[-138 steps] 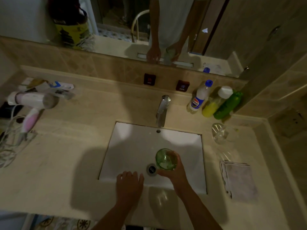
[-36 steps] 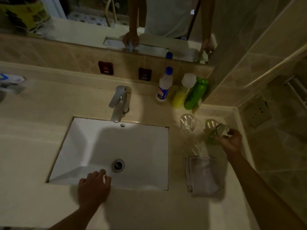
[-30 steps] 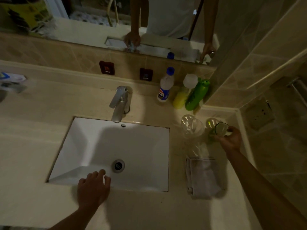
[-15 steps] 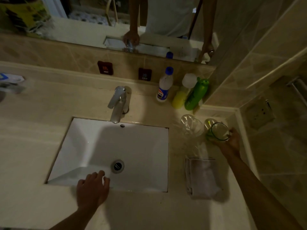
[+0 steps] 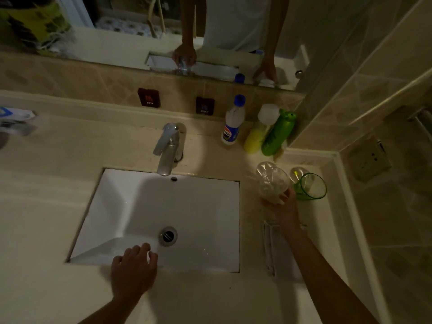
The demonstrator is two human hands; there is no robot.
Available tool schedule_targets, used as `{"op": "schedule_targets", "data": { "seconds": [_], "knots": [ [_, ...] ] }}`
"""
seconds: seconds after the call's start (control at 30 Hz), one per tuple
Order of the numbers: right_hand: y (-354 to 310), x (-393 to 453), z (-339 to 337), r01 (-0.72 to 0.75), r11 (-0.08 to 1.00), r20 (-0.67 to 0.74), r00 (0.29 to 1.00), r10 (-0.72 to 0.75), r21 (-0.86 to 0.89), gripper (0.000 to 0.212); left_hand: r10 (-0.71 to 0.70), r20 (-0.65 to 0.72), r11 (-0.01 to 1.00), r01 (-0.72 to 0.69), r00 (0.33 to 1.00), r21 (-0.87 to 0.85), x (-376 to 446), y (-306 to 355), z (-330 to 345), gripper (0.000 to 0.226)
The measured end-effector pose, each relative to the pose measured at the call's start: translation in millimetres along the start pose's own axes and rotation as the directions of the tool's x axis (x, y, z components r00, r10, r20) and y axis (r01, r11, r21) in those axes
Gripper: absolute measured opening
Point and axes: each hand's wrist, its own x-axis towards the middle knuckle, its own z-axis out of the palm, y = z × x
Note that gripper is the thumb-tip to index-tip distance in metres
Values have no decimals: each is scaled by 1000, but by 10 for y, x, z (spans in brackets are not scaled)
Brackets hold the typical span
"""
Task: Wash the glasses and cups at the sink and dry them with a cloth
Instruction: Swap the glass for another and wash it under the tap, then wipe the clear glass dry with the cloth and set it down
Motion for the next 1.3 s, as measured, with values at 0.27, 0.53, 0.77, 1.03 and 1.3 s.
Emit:
{"op": "schedule_targets", "data": {
  "seconds": [0.27,0.53,0.77,1.03,1.3],
  "knots": [
    [-219,104,227,60,997,-149,987,-66,-43,86,-38,8,996,39,999,-76,-5,12,-8,17],
    [-281,14,131,65,996,-104,992,-71,-57,75,-38,15,996,39,999,-75,4,1,0,18],
    [-395,-653,-32,40,995,45,998,-44,89,73,-36,14,993,38,999,-115,-13,1,-87,21],
    [-304,-1429,149,-100,967,251,967,39,234,73,-83,329,240,339,941,-910,-10,564,-622,29],
    [-396,-1924,467,-200,969,401,907,127,146,76,378,299,30,311,877,-950,-746,1227,-1215,38]
  ]
}}
